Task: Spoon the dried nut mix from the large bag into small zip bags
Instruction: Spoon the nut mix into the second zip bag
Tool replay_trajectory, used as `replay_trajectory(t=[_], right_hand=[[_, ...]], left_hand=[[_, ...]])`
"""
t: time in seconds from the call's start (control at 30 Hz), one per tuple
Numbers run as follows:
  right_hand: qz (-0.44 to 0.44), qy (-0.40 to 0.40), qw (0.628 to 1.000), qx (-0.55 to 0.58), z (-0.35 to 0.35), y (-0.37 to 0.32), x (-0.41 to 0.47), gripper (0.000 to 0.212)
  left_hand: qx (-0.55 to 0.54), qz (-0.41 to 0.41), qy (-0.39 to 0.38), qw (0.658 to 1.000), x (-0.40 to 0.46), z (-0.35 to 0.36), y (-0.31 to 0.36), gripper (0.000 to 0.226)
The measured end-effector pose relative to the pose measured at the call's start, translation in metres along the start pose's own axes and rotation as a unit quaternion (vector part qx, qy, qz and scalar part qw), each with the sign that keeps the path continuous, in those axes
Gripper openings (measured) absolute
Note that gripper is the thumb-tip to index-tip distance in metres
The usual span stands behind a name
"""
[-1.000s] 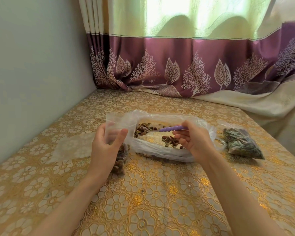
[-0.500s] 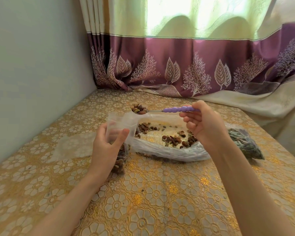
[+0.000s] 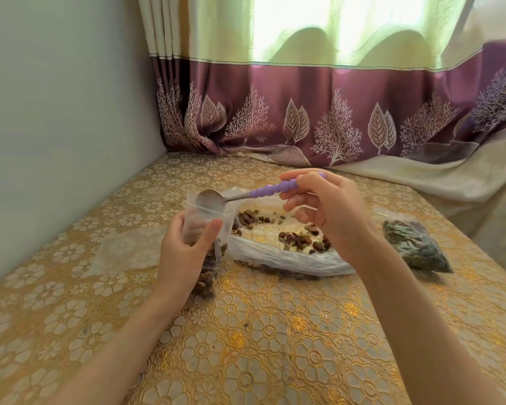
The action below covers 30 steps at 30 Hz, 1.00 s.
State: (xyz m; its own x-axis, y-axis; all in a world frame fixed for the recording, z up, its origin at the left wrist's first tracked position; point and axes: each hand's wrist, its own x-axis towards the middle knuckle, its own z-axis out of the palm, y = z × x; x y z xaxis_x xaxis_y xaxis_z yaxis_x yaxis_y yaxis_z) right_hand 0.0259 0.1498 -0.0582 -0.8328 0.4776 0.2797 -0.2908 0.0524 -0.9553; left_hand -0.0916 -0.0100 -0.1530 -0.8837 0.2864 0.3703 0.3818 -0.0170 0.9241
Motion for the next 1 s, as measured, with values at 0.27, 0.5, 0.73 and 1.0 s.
replay_trajectory(t=[0.27,0.5,0.73,1.0], right_hand=[[-0.002,0.167,0.985,0.033,-0.019,0.015,0.005,0.030],[0.004,0.202,0.961,-0.191,-0.024,0.048,0.009,0.036],[-0.029,0.244,0.945,-0.215,-0.026,0.053,0.012,0.034],[0.023,0.197,0.959,-0.201,-0.022,0.060,0.013,0.036]], left_hand=[[0.003,0.000,-0.003,1.000,0.000,0.000,0.000,0.085],[0.009,-0.006,-0.003,1.000,0.000,0.000,0.001,0.071],[0.010,0.000,0.003,1.000,0.000,0.001,0.000,0.065],[0.020,-0.002,0.001,1.000,0.001,-0.001,-0.002,0.079]])
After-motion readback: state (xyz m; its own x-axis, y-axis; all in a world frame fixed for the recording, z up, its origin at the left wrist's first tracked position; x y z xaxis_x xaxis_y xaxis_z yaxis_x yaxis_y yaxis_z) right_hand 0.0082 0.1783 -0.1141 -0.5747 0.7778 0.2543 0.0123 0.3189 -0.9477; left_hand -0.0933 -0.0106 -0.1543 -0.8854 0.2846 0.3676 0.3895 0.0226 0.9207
